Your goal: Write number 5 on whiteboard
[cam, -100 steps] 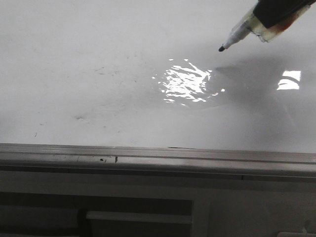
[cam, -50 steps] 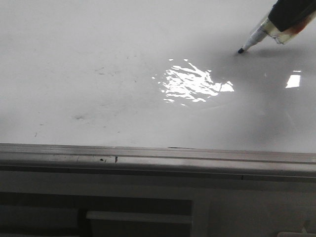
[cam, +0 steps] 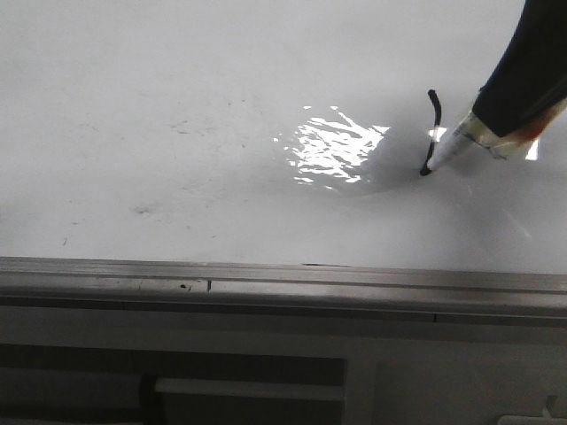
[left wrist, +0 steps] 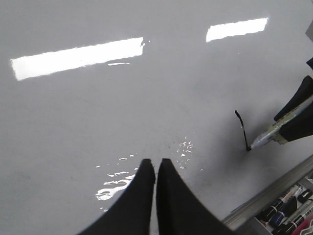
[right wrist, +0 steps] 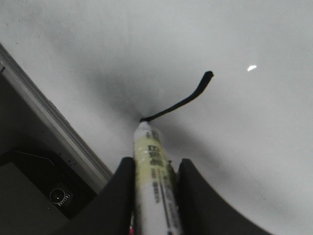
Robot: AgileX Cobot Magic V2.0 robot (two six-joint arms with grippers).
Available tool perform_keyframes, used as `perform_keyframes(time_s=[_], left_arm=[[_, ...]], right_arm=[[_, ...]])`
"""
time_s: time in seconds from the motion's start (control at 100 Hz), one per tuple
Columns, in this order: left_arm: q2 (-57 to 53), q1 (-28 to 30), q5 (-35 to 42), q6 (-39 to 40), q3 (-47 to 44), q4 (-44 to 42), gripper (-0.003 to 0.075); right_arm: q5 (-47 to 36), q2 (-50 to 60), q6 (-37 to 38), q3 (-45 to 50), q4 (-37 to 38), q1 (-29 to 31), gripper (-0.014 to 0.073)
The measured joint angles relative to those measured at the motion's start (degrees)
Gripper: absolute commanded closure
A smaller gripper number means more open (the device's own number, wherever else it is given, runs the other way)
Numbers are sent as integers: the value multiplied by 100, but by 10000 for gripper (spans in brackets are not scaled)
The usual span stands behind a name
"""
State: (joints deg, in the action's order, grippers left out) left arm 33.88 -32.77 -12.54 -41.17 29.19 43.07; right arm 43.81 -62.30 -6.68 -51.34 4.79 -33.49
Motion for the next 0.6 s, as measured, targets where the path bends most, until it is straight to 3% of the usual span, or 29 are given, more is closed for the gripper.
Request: perform_keyframes(time_s=[0.18,0.35,0.6], left_arm=[[-10,0,0,0,0,0,741],[-10,0,0,0,0,0,741],[-10,0,0,0,0,0,741]], right_arm=[[293,36,877,-38,642,-72,634],[879,212,1230,-60,1104,-72,634],[1253,291,1368,36,916,-88,634]])
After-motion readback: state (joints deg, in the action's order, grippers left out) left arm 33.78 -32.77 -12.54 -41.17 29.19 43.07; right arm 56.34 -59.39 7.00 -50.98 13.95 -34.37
